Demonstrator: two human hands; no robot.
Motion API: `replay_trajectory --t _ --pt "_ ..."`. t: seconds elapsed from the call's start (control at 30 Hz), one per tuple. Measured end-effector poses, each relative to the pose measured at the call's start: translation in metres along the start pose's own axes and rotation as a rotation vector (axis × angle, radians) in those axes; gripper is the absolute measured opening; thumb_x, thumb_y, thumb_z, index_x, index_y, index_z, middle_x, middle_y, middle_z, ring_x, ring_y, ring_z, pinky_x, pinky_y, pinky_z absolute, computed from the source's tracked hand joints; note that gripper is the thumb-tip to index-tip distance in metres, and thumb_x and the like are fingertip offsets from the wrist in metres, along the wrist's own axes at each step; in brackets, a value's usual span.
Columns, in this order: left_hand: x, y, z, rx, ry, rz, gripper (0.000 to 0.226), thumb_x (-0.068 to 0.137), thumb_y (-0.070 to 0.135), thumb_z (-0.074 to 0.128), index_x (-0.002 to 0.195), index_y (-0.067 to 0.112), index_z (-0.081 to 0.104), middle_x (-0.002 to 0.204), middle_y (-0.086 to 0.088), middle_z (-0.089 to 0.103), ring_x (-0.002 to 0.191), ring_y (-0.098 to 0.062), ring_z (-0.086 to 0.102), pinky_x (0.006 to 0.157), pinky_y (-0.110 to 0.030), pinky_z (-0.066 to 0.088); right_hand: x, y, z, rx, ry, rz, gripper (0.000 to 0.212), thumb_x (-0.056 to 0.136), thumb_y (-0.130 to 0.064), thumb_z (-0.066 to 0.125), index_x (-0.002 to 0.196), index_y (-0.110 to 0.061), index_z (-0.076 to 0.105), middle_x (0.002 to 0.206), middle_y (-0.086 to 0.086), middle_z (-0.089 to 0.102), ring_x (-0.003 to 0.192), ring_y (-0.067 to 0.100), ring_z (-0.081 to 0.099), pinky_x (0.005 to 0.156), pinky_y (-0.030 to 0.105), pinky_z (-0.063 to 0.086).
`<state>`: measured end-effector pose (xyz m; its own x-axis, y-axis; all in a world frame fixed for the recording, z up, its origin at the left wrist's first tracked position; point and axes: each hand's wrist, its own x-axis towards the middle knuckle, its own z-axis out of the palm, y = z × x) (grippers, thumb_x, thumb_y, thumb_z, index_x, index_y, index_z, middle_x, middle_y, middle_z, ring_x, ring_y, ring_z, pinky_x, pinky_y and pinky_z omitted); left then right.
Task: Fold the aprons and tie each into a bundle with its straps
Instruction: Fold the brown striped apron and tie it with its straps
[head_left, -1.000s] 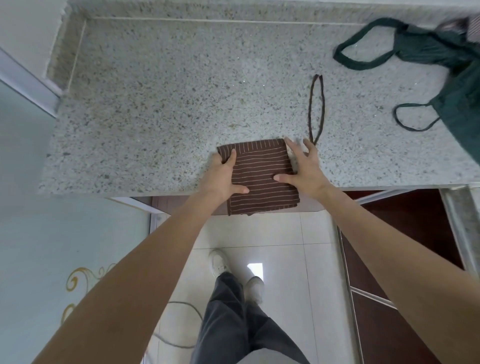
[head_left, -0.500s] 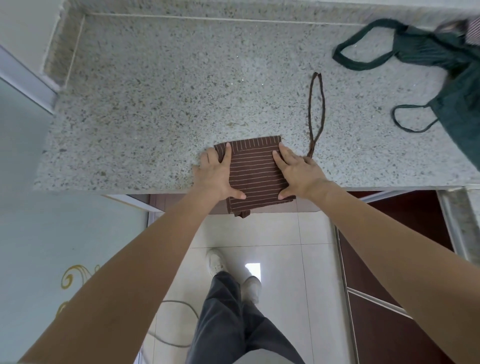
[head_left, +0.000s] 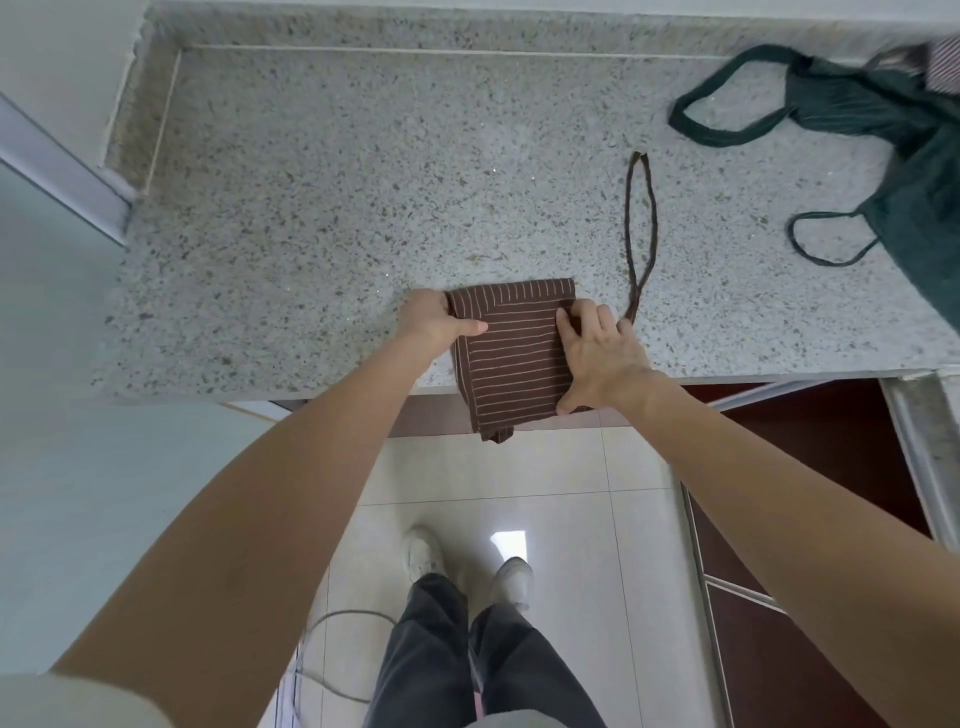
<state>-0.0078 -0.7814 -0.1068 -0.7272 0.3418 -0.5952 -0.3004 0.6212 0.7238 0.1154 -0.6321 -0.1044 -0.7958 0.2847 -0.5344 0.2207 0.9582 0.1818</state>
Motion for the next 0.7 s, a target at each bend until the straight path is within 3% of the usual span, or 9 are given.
replay_trajectory --t 0.1,0.2,0.27,0.33,0.4,0.5,0.57,0.63,0.7 --pt "0.006 0.005 -0.002 -0.060 -0.021 -0.028 0.031 0.079 0.006 0.073 0.107 0.004 0.058 0.114 -0.011 0.063 0.072 -0.013 0.062 0.061 -0.019 0.053 0.001 0.002 -0.010 0.458 -0.095 0.065 0.097 0.081 -0.049 0.061 0.152 -0.017 0.002 0.137 0.013 0.025 0.123 0.028 0.038 0.095 0.036 0.044" --pt "0.010 0.007 -0.005 -0.262 -0.145 -0.050 0.049 0.089 -0.001 0.059 0.133 0.007 0.041 0.142 -0.014 0.044 0.068 -0.016 0.069 0.054 -0.022 0.057 0.001 -0.001 -0.011 0.863 -0.103 0.121 0.074 0.093 -0.033 0.050 0.151 -0.018 0.007 0.119 0.012 0.056 0.101 0.023 0.058 0.083 0.026 0.047" --pt "0.012 0.006 -0.008 -0.291 -0.242 -0.025 0.063 0.092 0.002 0.055 0.146 0.016 0.024 0.150 -0.013 0.032 0.074 -0.021 0.072 0.060 -0.028 0.058 0.001 -0.002 -0.011 1.174 -0.127 0.189 0.069 0.094 -0.025 0.053 0.151 -0.021 0.014 0.098 0.002 0.061 0.086 0.017 0.061 0.080 0.024 0.051" --pt "0.011 0.006 -0.011 -0.344 -0.327 -0.024 0.067 0.094 0.003 0.052 0.149 0.020 0.017 0.151 -0.011 0.030 0.085 -0.025 0.071 0.075 -0.034 0.058 0.000 0.002 -0.013 1.537 -0.167 0.279 0.057 0.094 -0.031 0.053 0.146 -0.024 0.030 0.100 0.000 0.057 0.091 0.020 0.061 0.088 0.030 0.051" --pt "0.008 0.002 -0.013 -0.418 -0.406 -0.027 0.068 0.094 0.002 0.050 0.148 0.023 0.014 0.151 -0.012 0.030 0.096 -0.027 0.069 0.090 -0.038 0.053 0.000 0.012 -0.016 1.923 -0.224 0.396 0.046 0.094 -0.045 0.048 0.132 -0.021 0.044 0.110 0.010 0.053 0.099 0.030 0.059 0.097 0.041 0.046" --pt "0.004 -0.009 -0.016 -0.493 -0.455 -0.021 0.080 0.094 0.001 0.049 0.150 0.030 -0.001 0.153 -0.015 0.024 0.105 -0.026 0.065 0.100 -0.036 0.046 0.003 0.024 -0.013 2.272 -0.241 0.492 0.070 0.087 -0.064 0.043 0.129 -0.008 0.040 0.116 0.023 0.053 0.104 0.042 0.056 0.103 0.058 0.036" --pt "0.001 -0.013 -0.015 -0.493 -0.469 -0.027 0.084 0.094 -0.002 0.048 0.149 0.024 -0.010 0.152 -0.018 0.024 0.109 -0.025 0.063 0.102 -0.032 0.043 0.004 0.027 -0.010 2.375 -0.241 0.524 0.078 0.083 -0.071 0.042 0.135 -0.013 0.035 0.121 0.028 0.051 0.108 0.047 0.053 0.103 0.064 0.031" --pt "-0.002 -0.015 -0.016 -0.474 -0.462 -0.051 0.077 0.092 -0.008 0.046 0.150 0.011 -0.001 0.151 -0.021 0.024 0.113 -0.023 0.061 0.101 -0.027 0.044 0.004 0.028 -0.011 2.396 -0.240 0.517 0.077 0.081 -0.073 0.041 0.139 -0.023 0.034 0.124 0.030 0.047 0.108 0.049 0.052 0.103 0.066 0.030" --pt "-0.004 -0.018 -0.018 -0.327 -0.488 -0.004 0.049 0.089 -0.017 0.040 0.131 0.007 0.048 0.146 -0.017 0.037 0.117 -0.017 0.056 0.096 -0.020 0.046 0.002 0.026 -0.013 2.343 -0.252 0.498 0.071 0.083 -0.071 0.042 0.137 -0.026 0.040 0.125 0.028 0.042 0.107 0.046 0.054 0.103 0.065 0.031"
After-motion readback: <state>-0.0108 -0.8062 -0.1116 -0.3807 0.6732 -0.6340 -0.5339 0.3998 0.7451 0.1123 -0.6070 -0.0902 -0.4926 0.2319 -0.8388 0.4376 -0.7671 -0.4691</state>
